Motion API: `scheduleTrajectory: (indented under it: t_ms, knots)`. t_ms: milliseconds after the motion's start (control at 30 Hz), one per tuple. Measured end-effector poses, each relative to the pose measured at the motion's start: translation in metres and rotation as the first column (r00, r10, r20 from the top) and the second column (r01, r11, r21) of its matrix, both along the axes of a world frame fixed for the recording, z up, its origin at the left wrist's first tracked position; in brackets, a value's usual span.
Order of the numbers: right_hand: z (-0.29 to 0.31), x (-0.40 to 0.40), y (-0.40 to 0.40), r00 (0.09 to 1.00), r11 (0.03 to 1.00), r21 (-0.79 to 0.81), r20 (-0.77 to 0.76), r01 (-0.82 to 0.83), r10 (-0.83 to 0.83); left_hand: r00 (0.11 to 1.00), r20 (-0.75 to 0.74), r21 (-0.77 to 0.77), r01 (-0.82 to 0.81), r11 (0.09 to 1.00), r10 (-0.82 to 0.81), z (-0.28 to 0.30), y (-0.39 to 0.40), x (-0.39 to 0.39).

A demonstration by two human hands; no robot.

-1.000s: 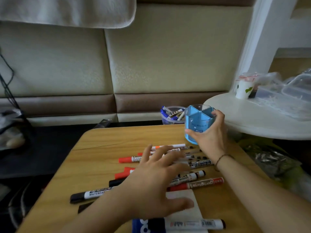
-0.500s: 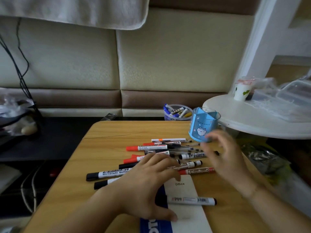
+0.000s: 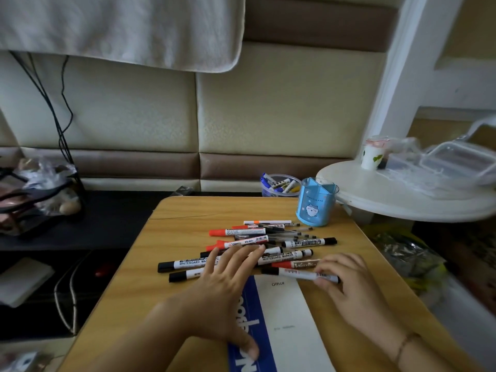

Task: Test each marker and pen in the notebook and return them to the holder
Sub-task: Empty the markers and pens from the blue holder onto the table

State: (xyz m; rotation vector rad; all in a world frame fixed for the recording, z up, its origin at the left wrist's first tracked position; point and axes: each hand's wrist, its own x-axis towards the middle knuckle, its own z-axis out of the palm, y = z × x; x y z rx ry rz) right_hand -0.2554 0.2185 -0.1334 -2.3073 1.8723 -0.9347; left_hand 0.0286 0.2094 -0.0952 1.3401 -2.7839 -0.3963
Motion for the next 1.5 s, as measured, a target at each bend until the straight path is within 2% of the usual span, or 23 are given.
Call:
scheduleTrajectory:
  t_ms: [133,267,433,600,700,800,900,1000,1167,1200,1333,1400,1500]
  knots:
    - [-0.003,0.014,-0.013,0.999,0.999,0.015,0.002,0.042,-0.042,0.998,0.045,0.013,0.049,0.999,-0.05,0.002,0.015,0.002]
    - [-0.011,0.026,-0.016,0.999,0.999,0.023,-0.021,0.042,-0.041,0.983,0.134,-0.063,0.137,0.989,-0.128,-0.005,0.028,0.003]
    - [-0.007,0.033,-0.023,0.998,0.998,0.061,-0.069,0.005,0.0,0.99,0.135,0.02,0.025,0.999,-0.027,-0.015,0.03,0.013]
    - [-0.005,0.042,-0.036,0.996,0.999,0.032,-0.083,0.021,-0.018,0.983,0.184,-0.024,0.019,1.0,-0.014,-0.008,0.026,0.026]
    - [-0.009,0.044,-0.036,0.998,1.0,0.012,-0.054,0.018,-0.017,0.982,0.098,-0.127,-0.148,0.981,0.161,-0.012,0.016,0.043]
    - [-0.007,0.043,-0.035,0.998,1.0,0.001,-0.069,0.003,-0.002,0.931,0.026,-0.21,-0.352,0.912,0.365,-0.026,-0.002,0.062]
    - [0.0,0.036,-0.032,0.997,0.999,-0.03,-0.074,0.013,-0.015,0.918,0.019,-0.222,-0.382,0.897,0.396,-0.034,-0.025,0.069]
    - [0.004,0.021,-0.03,0.998,0.995,-0.08,0.021,0.067,-0.065,0.926,0.053,-0.14,-0.363,0.921,0.373,-0.033,-0.043,0.071]
    - [-0.001,0.008,-0.023,0.922,0.985,-0.034,0.359,0.171,-0.148,0.96,0.074,-0.085,-0.264,0.961,0.27,-0.03,-0.059,0.069]
    - [-0.003,0.007,-0.022,0.895,0.981,-0.002,0.41,0.193,-0.175,0.967,0.051,-0.077,-0.246,0.966,0.25,-0.027,-0.061,0.067]
    - [-0.006,0.004,-0.025,0.784,0.969,0.087,0.573,0.233,-0.24,0.941,-0.215,-0.109,-0.29,0.951,0.263,-0.001,-0.085,0.044]
    - [-0.004,0.007,-0.023,0.739,0.959,0.129,0.615,0.251,-0.276,0.957,-0.148,-0.175,-0.272,0.946,0.248,0.014,-0.112,0.022]
    - [-0.004,0.006,-0.023,0.685,0.944,0.174,0.652,0.282,-0.325,0.968,-0.088,-0.105,-0.244,0.964,0.235,0.018,-0.165,-0.022]
